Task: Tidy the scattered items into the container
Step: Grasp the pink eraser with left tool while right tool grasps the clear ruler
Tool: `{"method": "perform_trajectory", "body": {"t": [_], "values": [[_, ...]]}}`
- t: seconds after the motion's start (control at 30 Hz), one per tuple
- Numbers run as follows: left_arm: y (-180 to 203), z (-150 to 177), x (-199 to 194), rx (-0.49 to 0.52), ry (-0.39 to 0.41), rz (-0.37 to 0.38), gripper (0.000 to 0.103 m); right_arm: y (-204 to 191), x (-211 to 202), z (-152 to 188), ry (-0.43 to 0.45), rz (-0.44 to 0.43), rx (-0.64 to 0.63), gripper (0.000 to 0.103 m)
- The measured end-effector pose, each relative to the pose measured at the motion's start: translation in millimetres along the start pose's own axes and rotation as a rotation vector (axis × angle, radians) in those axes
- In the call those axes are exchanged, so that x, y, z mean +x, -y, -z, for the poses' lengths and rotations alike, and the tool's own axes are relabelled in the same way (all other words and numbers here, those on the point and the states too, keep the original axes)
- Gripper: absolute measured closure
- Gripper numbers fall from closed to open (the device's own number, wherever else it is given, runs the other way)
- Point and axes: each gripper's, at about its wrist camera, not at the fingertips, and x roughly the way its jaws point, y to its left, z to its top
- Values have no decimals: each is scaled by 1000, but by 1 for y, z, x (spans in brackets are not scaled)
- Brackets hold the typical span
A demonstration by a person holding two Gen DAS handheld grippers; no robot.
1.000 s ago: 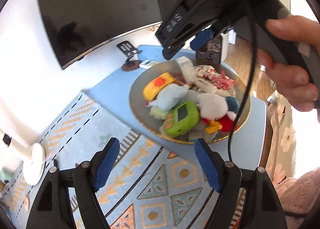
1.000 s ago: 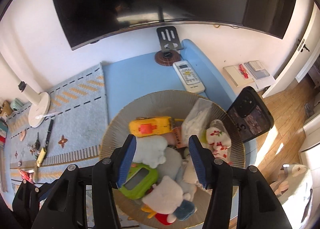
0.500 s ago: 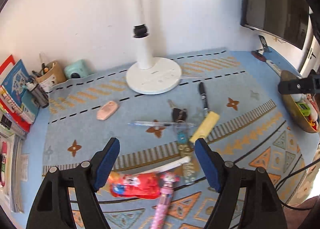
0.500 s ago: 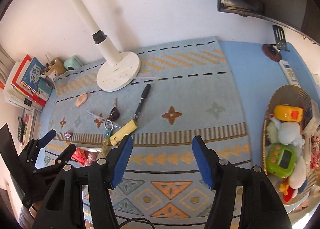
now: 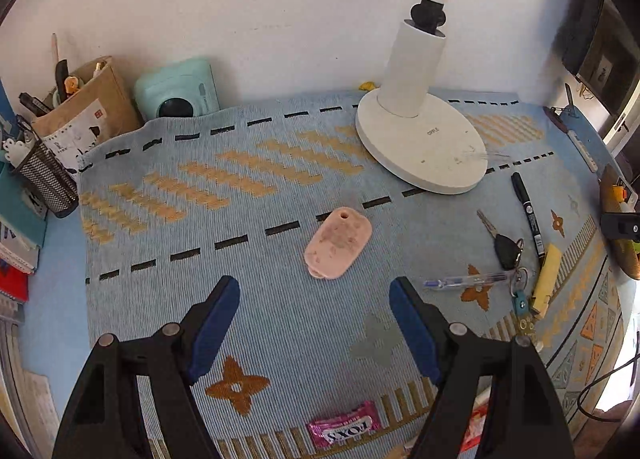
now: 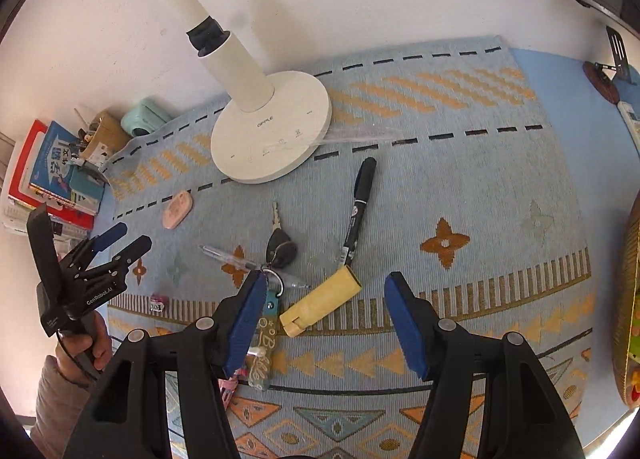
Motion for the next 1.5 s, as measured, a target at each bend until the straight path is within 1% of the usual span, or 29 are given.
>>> {"method": "perform_trajectory", "body": {"t": [0.1,0.23,0.3,0.33,0.37,0.4,0.43,0.5,0.53,0.6,0.63,0.67,0.73,0.8,0.83,0.9,0.93,0.97,1.03,1.07,1.17,1.27,1.33,1.37,1.4,1.47,1.5], "values": [[2,-7,19,43,-18,24,27,2,8,-5,-9,26,16,41],[14,-9,42,122,-34,25,29,8,23,-11,-5,47,42,42],[21,-8,46,162,-10,20,31,9,31,-15,6,69,44,47],[25,-8,46,177,8,29,38,9,35,-17,8,74,46,51],[27,-9,45,183,19,38,48,10,40,-20,7,71,52,51],[30,-9,45,187,28,43,54,10,44,-22,8,70,60,52],[33,-10,44,193,37,44,67,10,48,-24,13,80,69,53],[38,-10,43,204,47,25,67,10,56,-29,22,95,85,55],[40,-9,42,199,50,29,67,11,60,-31,22,97,94,55],[39,-8,42,171,52,45,67,11,65,-35,26,115,105,56],[38,-7,41,155,52,55,67,12,67,-37,33,118,111,61],[37,-7,40,136,50,65,67,13,67,-39,41,115,114,63],[33,-5,38,96,48,81,67,15,69,-46,45,116,113,63],[31,-4,38,74,51,81,67,16,70,-55,49,113,111,63],[32,-3,38,72,52,78,67,14,70,-61,52,116,77,63],[34,-4,39,82,52,65,67,3,74,-72,27,135,-66,62],[36,-4,39,88,51,58,67,-3,76,-75,13,138,-152,58],[36,-4,39,90,51,55,67,-10,78,-77,-2,147,-243,51],[36,-4,39,82,54,62,67,-22,82,-80,-10,207,-408,46],[35,-4,39,72,54,68,67,-25,84,-82,-11,223,-466,46],[33,-5,39,40,53,81,67,-30,92,-93,-18,203,-570,46],[33,-7,39,28,51,82,67,-29,110,-98,-98,165,-641,46],[34,-8,42,23,48,85,67,-25,115,-98,-104,128,-667,46],[33,-9,42,17,47,88,67,-21,114,-100,-99,101,-656,47],[33,-10,43,10,47,92,67,-18,113,-102,-95,82,-643,53],[31,-11,43,-6,47,97,67,-14,109,-103,-68,82,-635,93],[30,-11,43,-15,47,97,67,-11,107,-103,-69,77,-621,95]]}}
